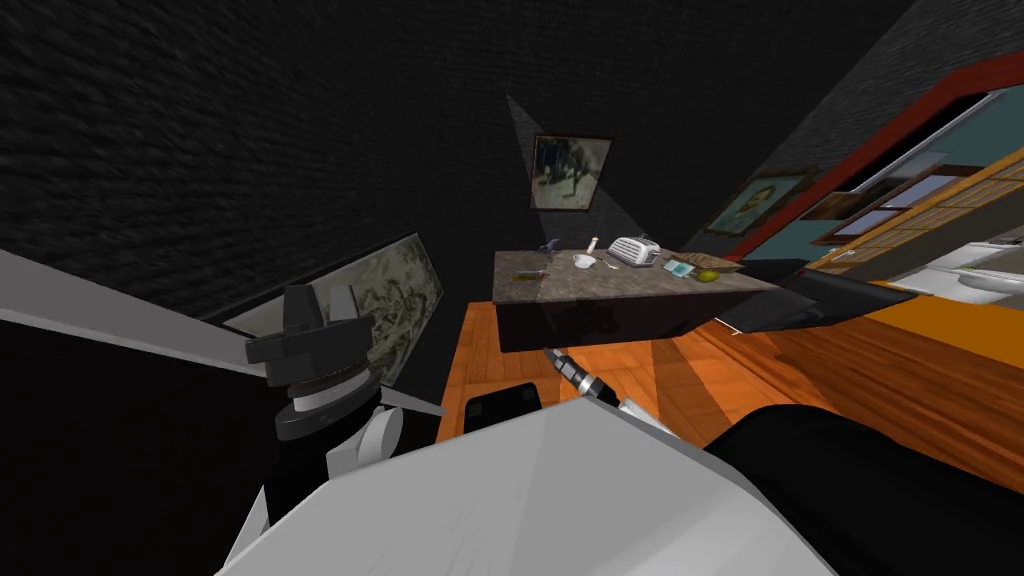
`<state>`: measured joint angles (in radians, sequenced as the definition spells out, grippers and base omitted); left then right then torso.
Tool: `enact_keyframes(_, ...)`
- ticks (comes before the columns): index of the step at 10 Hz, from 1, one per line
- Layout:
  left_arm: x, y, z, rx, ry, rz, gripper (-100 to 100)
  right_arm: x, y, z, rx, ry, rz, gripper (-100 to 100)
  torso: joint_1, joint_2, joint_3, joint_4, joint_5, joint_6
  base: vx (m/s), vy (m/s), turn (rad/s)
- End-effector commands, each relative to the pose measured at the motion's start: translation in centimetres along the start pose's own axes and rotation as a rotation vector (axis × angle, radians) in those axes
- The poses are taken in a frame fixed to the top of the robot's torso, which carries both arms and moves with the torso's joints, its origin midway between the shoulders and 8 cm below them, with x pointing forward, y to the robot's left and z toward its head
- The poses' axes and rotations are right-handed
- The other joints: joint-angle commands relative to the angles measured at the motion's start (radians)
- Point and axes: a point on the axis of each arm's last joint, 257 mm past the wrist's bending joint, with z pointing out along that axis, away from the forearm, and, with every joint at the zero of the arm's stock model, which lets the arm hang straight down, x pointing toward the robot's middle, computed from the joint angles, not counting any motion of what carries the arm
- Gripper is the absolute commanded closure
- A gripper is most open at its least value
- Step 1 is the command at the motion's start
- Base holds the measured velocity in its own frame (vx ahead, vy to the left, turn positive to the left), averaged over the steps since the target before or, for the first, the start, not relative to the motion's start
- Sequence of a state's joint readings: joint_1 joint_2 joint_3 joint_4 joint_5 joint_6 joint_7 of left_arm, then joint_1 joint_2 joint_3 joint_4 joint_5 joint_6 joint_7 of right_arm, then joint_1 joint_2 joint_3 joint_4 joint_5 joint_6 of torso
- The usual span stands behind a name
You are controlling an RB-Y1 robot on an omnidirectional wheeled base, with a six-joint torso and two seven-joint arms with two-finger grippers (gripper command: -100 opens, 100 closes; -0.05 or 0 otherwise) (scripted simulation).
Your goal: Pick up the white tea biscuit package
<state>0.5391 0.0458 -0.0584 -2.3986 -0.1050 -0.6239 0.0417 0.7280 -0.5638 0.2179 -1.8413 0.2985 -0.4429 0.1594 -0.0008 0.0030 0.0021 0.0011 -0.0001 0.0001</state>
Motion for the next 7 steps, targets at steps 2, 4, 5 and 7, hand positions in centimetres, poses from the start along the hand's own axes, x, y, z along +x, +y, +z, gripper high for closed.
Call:
enact_keyframes(2, 0.0, 0.0, 0.0, 0.0, 0.0, 0.0, 0, 1.9, -2.4, -1.8, 0.028, 0.095, -0.06, -100, 0.001, 0.0, 0.0, 0.0, 0.0, 0.0, -0.042, 0.031, 0.159)
enact_keyframes(4, 0.0, 0.0, 0.0, 0.0, 0.0, 0.0, 0, 3.0, -4.6, -3.5, 0.052, 0.171, -0.109, -100, 0.0, -0.001, -0.001, 0.0, 0.0, 0.0, -0.034, 0.025, 0.16)
enact_keyframes(5, 0.0, 0.0, 0.0, 0.0, 0.0, 0.0, 0, 4.1, -6.2, -4.9, 0.073, 0.222, -0.132, -100, 0.0, -0.001, -0.001, 0.0, 0.0, 0.0, -0.037, 0.029, 0.235)
enact_keyframes(7, 0.0, 0.0, 0.0, 0.0, 0.0, 0.0, 0, 3.6, -6.8, -5.5, 0.075, 0.253, -0.165, -100, 0.0, -0.002, -0.001, 0.0, 0.0, 0.0, -0.02, 0.019, 0.025)
